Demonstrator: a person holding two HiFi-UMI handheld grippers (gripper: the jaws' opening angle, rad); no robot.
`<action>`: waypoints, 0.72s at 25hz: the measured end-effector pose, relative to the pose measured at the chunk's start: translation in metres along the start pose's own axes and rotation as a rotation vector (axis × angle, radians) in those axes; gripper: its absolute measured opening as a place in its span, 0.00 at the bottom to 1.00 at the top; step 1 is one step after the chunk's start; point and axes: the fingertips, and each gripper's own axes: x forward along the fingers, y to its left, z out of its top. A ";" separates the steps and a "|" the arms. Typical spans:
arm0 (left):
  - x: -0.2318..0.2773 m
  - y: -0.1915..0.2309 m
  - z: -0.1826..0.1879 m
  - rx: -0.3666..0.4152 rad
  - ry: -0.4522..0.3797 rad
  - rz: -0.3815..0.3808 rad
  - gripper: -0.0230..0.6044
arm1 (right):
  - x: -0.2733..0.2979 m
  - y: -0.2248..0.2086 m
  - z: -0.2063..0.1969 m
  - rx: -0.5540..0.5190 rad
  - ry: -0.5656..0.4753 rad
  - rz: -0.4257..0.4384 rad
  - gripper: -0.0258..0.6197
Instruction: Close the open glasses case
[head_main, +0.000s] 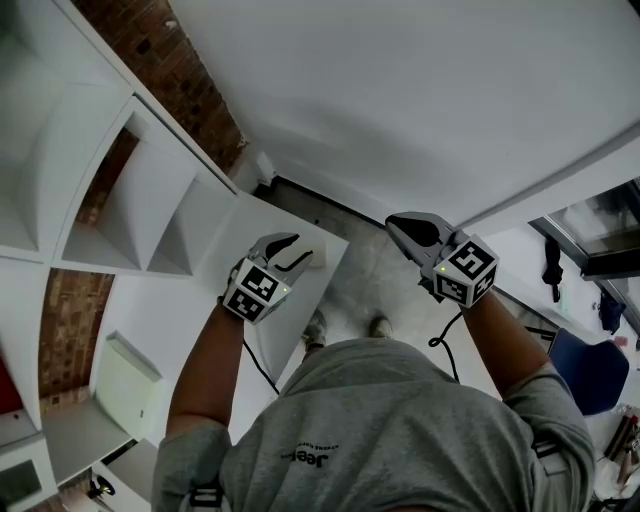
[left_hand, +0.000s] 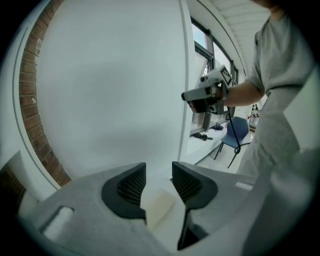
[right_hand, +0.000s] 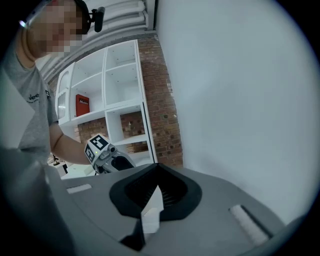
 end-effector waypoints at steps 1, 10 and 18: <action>-0.004 -0.001 0.014 -0.010 -0.030 0.010 0.29 | -0.005 -0.001 0.005 -0.005 -0.007 -0.005 0.05; -0.049 -0.008 0.134 -0.130 -0.333 0.067 0.21 | -0.049 -0.011 0.045 -0.047 -0.073 -0.048 0.05; -0.080 -0.032 0.215 -0.183 -0.539 0.039 0.08 | -0.085 -0.019 0.079 -0.064 -0.151 -0.090 0.05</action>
